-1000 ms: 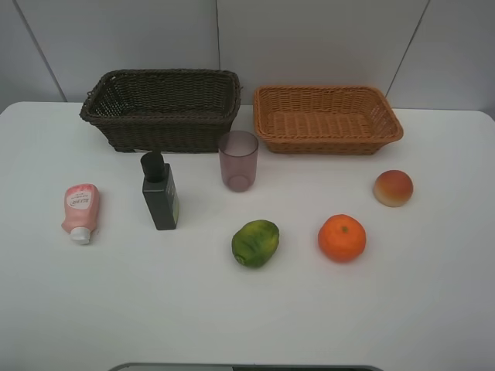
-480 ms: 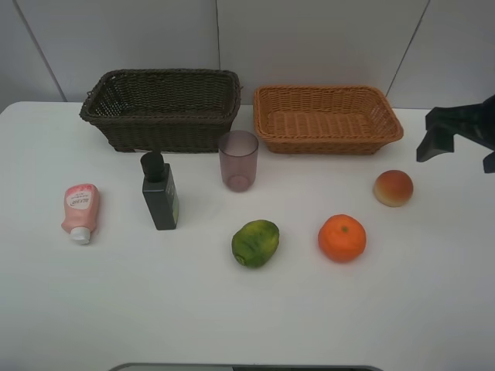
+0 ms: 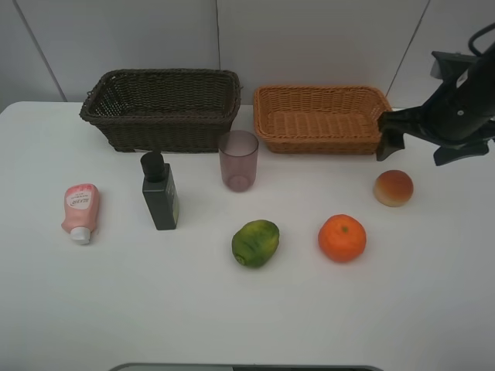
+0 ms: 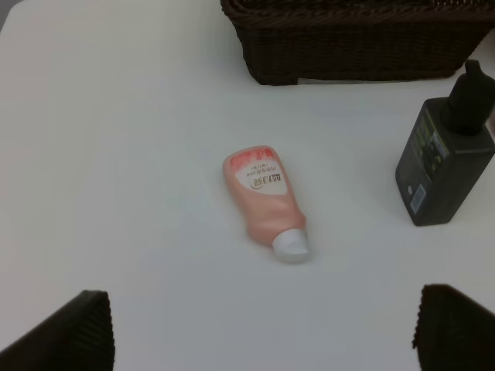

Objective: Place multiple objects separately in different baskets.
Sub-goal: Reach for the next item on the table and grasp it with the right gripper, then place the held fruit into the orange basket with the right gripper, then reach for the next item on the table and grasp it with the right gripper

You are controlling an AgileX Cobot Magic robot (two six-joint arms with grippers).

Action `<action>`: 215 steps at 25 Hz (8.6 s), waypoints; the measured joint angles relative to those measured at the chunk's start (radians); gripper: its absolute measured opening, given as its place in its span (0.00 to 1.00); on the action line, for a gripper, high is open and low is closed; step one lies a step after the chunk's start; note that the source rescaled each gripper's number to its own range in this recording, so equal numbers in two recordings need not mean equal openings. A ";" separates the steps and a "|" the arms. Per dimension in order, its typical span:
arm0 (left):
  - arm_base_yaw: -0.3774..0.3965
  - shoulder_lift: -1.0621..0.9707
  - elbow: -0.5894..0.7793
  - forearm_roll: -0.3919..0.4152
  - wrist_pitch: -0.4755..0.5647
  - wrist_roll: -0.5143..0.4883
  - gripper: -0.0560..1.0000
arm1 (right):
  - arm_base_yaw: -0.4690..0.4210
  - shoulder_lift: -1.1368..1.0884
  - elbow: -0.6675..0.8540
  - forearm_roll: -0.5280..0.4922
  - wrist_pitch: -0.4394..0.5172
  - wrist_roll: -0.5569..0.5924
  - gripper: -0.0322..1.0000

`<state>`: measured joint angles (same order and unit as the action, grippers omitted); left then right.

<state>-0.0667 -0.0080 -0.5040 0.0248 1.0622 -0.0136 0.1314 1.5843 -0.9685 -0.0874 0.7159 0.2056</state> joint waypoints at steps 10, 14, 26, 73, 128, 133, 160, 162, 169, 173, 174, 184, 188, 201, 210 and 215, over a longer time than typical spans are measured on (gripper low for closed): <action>0.000 0.000 0.000 0.000 -0.001 0.000 1.00 | 0.002 0.094 -0.028 -0.002 -0.027 -0.061 0.90; 0.000 0.000 0.000 0.000 -0.001 0.000 1.00 | 0.002 0.123 -0.028 -0.011 -0.033 -0.085 0.90; 0.000 0.000 0.000 0.000 -0.001 0.000 1.00 | -0.056 0.204 -0.028 -0.007 -0.072 -0.109 0.90; 0.000 0.000 0.000 0.000 -0.001 0.000 1.00 | -0.056 0.358 -0.029 -0.053 -0.217 -0.112 0.03; 0.000 0.000 0.000 0.000 -0.001 0.000 1.00 | 0.159 0.726 -0.875 -0.099 0.108 0.033 0.03; 0.000 0.000 0.000 0.000 -0.001 0.000 1.00 | 0.159 0.731 -0.875 -0.130 0.104 0.043 0.12; 0.000 0.000 0.000 0.000 -0.001 0.000 1.00 | 0.256 0.267 -0.360 0.036 0.170 0.042 1.00; 0.000 0.000 0.000 0.000 -0.001 0.000 1.00 | 0.271 0.195 -0.261 0.050 0.141 0.042 1.00; 0.000 0.000 0.000 0.000 -0.001 0.000 1.00 | 0.344 0.059 -0.042 0.026 0.097 0.123 1.00; 0.000 0.000 0.000 0.000 -0.001 0.000 1.00 | 0.395 0.043 0.046 0.008 0.052 0.199 1.00; 0.000 0.000 0.000 0.000 -0.001 0.000 1.00 | 0.404 0.043 0.067 0.006 0.037 0.216 1.00; 0.000 0.000 0.000 0.000 -0.001 0.000 1.00 | 0.421 0.071 0.173 -0.042 -0.098 0.389 1.00; 0.000 0.000 0.000 0.000 -0.001 0.000 1.00 | 0.415 0.119 0.173 -0.048 -0.112 0.391 1.00; 0.000 0.000 0.000 0.000 -0.001 0.000 1.00 | 0.407 0.226 0.173 -0.051 -0.164 0.393 1.00; 0.000 0.000 0.000 0.000 -0.001 0.000 1.00 | 0.407 0.238 0.176 -0.051 -0.164 0.393 0.77; 0.000 0.000 0.000 0.000 -0.001 0.000 1.00 | 0.407 0.238 0.176 -0.051 -0.163 0.393 0.39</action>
<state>-0.0667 -0.0080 -0.5040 0.0248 1.0613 -0.0136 0.5385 1.8227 -0.7928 -0.1386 0.5525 0.5984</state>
